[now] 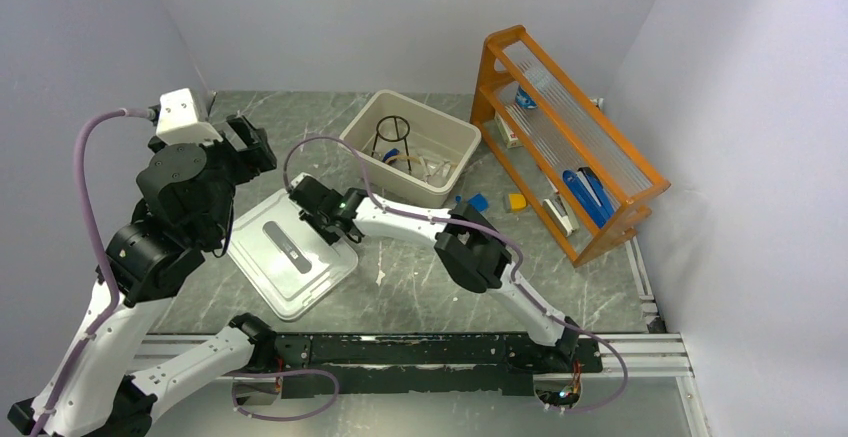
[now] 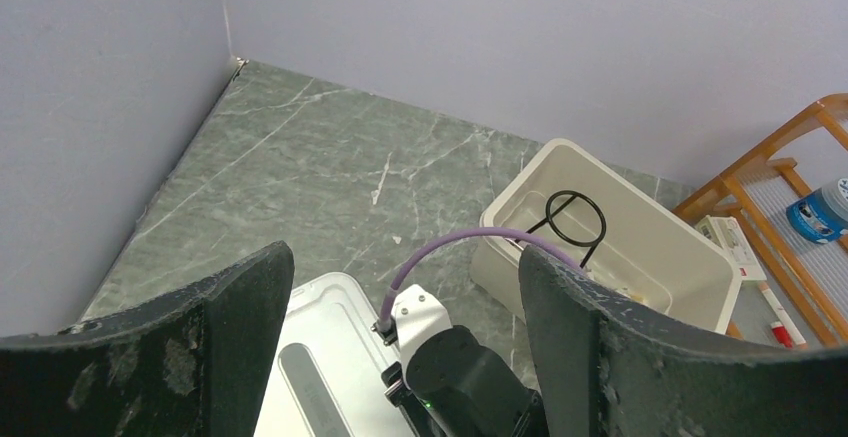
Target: Organize the chemistry lab equipment
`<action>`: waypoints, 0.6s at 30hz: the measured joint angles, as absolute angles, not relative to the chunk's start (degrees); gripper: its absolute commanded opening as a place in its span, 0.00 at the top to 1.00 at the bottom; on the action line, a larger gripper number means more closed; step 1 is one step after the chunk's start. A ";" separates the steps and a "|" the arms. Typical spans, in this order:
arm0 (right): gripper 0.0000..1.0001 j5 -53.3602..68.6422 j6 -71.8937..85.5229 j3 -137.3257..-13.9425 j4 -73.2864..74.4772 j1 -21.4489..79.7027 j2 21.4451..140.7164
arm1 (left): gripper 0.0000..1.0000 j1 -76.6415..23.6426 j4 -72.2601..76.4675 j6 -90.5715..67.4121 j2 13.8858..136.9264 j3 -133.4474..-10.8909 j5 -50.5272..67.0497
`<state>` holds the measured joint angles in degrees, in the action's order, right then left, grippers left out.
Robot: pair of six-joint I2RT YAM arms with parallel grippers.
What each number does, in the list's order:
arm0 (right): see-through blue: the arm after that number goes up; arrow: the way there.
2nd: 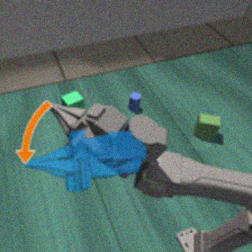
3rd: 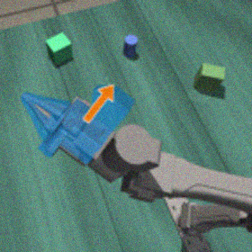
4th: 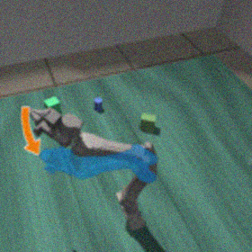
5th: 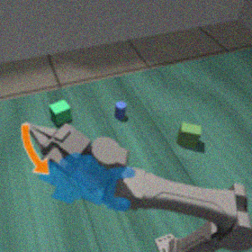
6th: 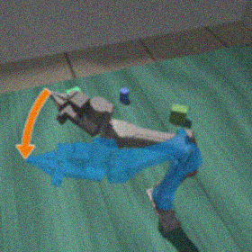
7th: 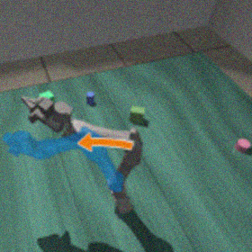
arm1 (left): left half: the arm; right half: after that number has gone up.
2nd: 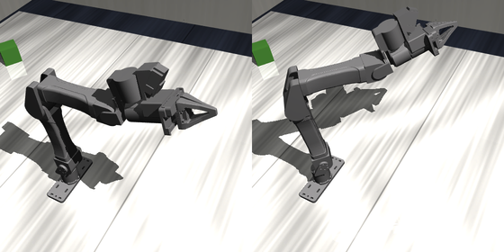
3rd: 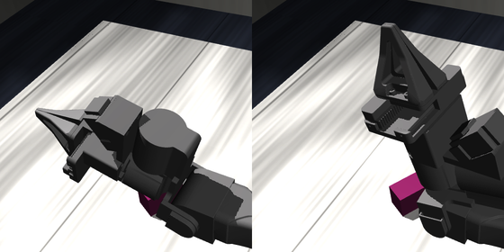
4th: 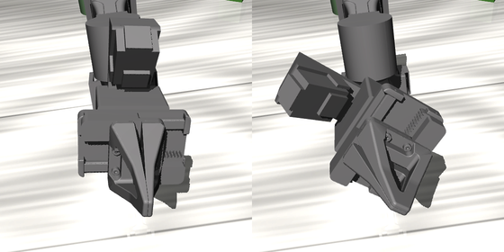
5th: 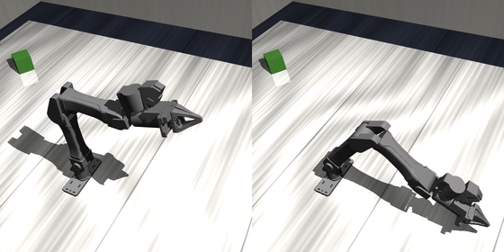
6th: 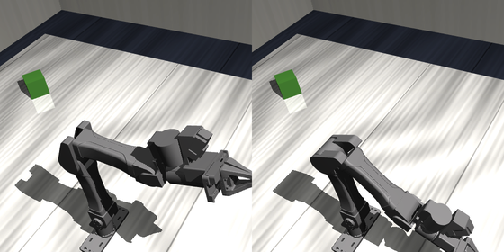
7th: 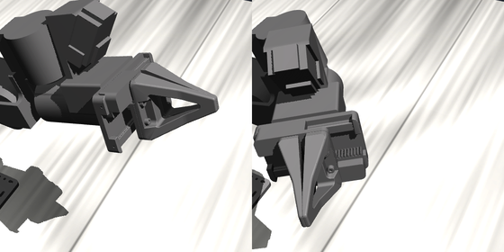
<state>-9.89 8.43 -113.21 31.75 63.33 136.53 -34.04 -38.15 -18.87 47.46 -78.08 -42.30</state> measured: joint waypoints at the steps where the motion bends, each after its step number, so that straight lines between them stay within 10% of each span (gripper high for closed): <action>1: 0.82 -9.96 8.40 -113.89 32.01 63.29 136.88 | 0.13 -34.04 -38.17 -18.90 47.46 -78.02 -42.30; 4: 0.99 -10.22 8.40 -114.74 32.62 63.05 137.29 | 0.13 -34.04 -38.33 -19.35 47.46 -77.41 -42.26; 18: 1.00 -14.13 7.44 -104.86 29.26 62.92 127.35 | 0.14 -34.04 -38.57 -20.82 48.75 -76.64 -39.81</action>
<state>-14.13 7.44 -104.86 29.26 62.92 127.35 -34.04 -38.57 -20.82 48.75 -76.64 -39.81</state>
